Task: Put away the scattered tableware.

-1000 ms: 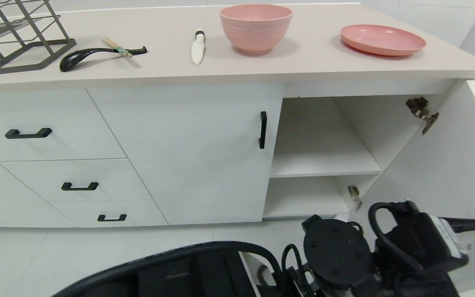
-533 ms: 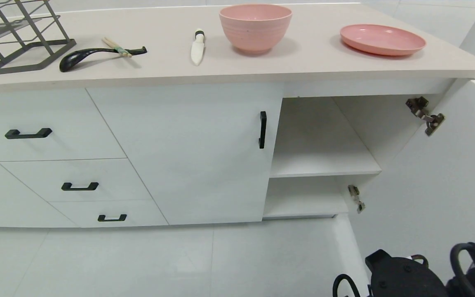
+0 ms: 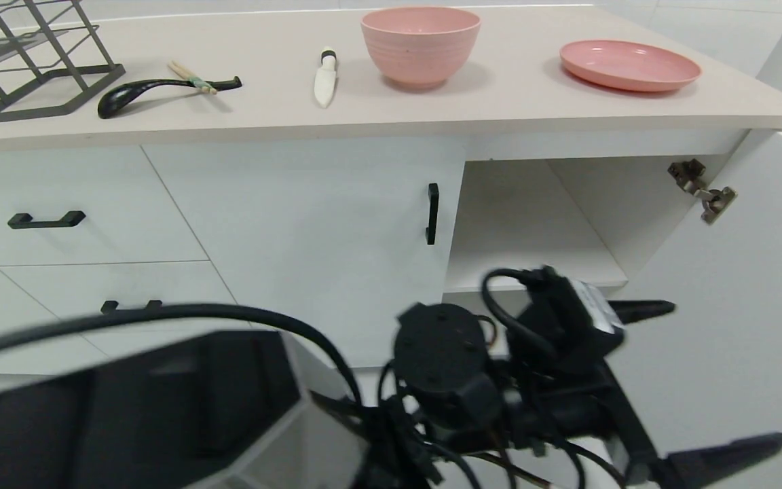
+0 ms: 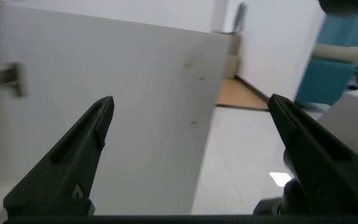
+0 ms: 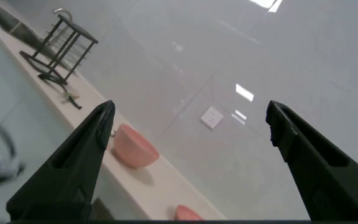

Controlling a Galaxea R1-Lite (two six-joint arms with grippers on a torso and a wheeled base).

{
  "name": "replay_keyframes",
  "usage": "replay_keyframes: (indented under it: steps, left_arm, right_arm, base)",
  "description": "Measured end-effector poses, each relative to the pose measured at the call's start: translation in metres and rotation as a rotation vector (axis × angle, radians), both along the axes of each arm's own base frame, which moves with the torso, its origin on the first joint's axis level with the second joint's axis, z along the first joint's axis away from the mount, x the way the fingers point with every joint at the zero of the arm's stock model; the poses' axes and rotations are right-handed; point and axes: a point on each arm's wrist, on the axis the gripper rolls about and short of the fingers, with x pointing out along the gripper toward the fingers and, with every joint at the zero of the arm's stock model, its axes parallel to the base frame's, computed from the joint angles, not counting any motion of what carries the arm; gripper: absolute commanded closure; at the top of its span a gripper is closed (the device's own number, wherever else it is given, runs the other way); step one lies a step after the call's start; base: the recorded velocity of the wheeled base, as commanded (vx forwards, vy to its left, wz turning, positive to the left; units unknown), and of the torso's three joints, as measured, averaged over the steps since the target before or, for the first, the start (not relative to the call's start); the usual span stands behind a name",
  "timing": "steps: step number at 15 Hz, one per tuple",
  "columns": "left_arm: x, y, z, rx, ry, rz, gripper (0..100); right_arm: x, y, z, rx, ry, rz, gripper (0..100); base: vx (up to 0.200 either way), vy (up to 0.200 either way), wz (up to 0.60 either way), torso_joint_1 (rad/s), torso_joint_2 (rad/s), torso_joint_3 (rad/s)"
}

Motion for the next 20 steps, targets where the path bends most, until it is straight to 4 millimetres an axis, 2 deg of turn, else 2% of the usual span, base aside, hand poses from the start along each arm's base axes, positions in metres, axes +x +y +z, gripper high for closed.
replay_keyframes:
  steps: [2, 4, 5, 7, 9, 11, 14, 17, 20]
  left_arm:
    - [-0.008, 0.072, 0.036, -0.004, -0.009, 0.085, 0]
    - [-0.031, 0.148, 0.074, -0.069, -0.048, 0.189, 0]
    - [-0.042, 0.18, 0.084, -0.093, -0.063, 0.242, 0]
    - [-0.062, 0.243, 0.092, -0.107, -0.074, 0.407, 0]
    - [-0.079, 0.291, 0.088, -0.095, -0.065, 0.602, 0]
    - [-0.099, 0.32, 0.077, -0.072, -0.048, 0.739, 0]
    - [-0.129, 0.345, 0.052, -0.004, 0.018, 0.889, 0]
    - [-0.162, 0.36, 0.023, 0.088, 0.126, 1.005, 0]
    - [-0.19, 0.365, -0.009, 0.124, 0.176, 1.077, 0]
  right_arm:
    - [0.001, 0.0, -0.022, 0.003, 0.077, 0.009, 0]
    - [0.003, 0.001, -0.05, 0.006, 0.18, 0.017, 0]
    - [0.003, 0.001, -0.06, 0.007, 0.215, 0.019, 0]
    - [0.0, 0.001, -0.083, 0.01, 0.291, 0.02, 0]
    - [-0.009, 0.001, -0.098, 0.013, 0.332, 0.023, 0]
    - [-0.02, 0.001, -0.106, 0.016, 0.359, 0.022, 0]
    - [-0.041, 0.002, -0.124, 0.021, 0.431, 0.019, 0]
    - [-0.06, 0.002, -0.155, 0.053, 0.557, -0.008, 0]
    - [-0.067, 0.0, -0.187, 0.126, 0.749, -0.044, 0]
  base:
    - [0.0, 0.0, 0.0, 0.0, 0.0, 0.0]
    - [0.0, 0.0, 0.0, 0.0, 0.0, 0.0]
    - [0.0, 0.0, 0.0, 0.0, 0.0, 0.0]
    - [0.0, 0.0, 0.0, 0.0, 0.0, 0.0]
    - [0.0, 0.0, 0.0, 0.0, 0.0, 0.0]
    - [0.0, 0.0, 0.0, 0.0, 0.0, 0.0]
    - [0.0, 0.0, 0.0, 0.0, 0.0, 0.0]
    - [0.0, 0.0, 0.0, 0.0, 0.0, 0.0]
    - [0.0, 0.0, 0.0, 0.0, 0.0, 0.0]
